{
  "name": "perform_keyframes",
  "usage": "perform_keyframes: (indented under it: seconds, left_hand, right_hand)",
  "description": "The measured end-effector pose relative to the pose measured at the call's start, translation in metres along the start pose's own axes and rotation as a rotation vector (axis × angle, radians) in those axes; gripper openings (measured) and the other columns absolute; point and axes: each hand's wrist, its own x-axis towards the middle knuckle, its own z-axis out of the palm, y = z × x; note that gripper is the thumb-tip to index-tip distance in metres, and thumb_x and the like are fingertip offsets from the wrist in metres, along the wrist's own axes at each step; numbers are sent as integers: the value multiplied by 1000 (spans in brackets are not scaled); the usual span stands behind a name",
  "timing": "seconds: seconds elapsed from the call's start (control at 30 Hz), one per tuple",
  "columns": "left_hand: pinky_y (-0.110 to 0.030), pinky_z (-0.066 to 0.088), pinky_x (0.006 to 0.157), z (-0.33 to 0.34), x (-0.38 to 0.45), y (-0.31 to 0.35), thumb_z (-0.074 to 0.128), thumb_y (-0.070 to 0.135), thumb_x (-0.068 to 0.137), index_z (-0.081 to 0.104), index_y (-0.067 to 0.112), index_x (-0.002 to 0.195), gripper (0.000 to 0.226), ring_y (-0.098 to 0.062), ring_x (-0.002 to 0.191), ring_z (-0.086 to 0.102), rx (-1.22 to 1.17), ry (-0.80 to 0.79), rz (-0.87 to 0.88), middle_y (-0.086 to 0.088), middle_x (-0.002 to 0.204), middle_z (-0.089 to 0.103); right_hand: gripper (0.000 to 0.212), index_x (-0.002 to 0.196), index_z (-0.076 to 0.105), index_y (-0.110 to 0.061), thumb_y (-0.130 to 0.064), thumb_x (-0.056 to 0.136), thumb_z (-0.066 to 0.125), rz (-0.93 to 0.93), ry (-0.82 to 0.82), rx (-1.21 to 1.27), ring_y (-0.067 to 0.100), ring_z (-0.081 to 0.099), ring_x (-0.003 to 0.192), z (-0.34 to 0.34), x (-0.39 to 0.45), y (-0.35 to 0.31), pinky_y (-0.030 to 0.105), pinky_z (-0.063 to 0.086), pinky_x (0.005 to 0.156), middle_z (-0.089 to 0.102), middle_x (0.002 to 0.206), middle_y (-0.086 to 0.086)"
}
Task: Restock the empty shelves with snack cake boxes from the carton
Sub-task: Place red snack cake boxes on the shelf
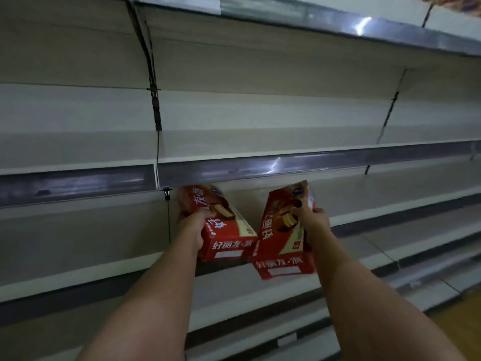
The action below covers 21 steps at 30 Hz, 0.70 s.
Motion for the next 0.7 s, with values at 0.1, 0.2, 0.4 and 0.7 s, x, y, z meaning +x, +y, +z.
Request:
perform_keyframes:
  seconds: [0.1, 0.2, 0.4, 0.7]
  left_hand:
    - [-47, 50, 74, -4, 8, -5, 72, 17, 81, 49, 8, 121, 47, -33, 82, 63, -75, 56, -32, -19, 110, 65]
    - [-49, 51, 83, 2, 13, -11, 72, 22, 82, 48, 9, 128, 53, -33, 86, 63, -147, 83, -32, -20, 114, 64]
    - [-47, 52, 85, 35, 19, -29, 69, 28, 85, 50, 8, 127, 50, -32, 90, 65, -209, 215, 24, -19, 115, 65]
    - [-41, 52, 88, 78, 27, -44, 69, 45, 77, 39, 4, 128, 73, -28, 103, 61, -180, 468, 160, -8, 121, 57]
  right_hand:
    - [57, 127, 40, -17, -24, 80, 71, 99, 81, 215, 36, 62, 91, 0, 20, 2, 48, 54, 77, 58, 109, 17]
    - [67, 136, 34, -21, -32, 81, 71, 171, 203, 324, 36, 59, 100, 0, 37, 5, 51, 52, 86, 52, 124, 18]
    - [69, 144, 24, -22, -46, 90, 59, 291, 394, 475, 32, 50, 119, -5, 66, 8, 42, 45, 93, 42, 138, 12]
    - [84, 152, 5, -12, -48, 90, 50, 158, 222, -178, 37, 29, 136, -8, 100, -3, 50, 28, 112, 20, 154, 16]
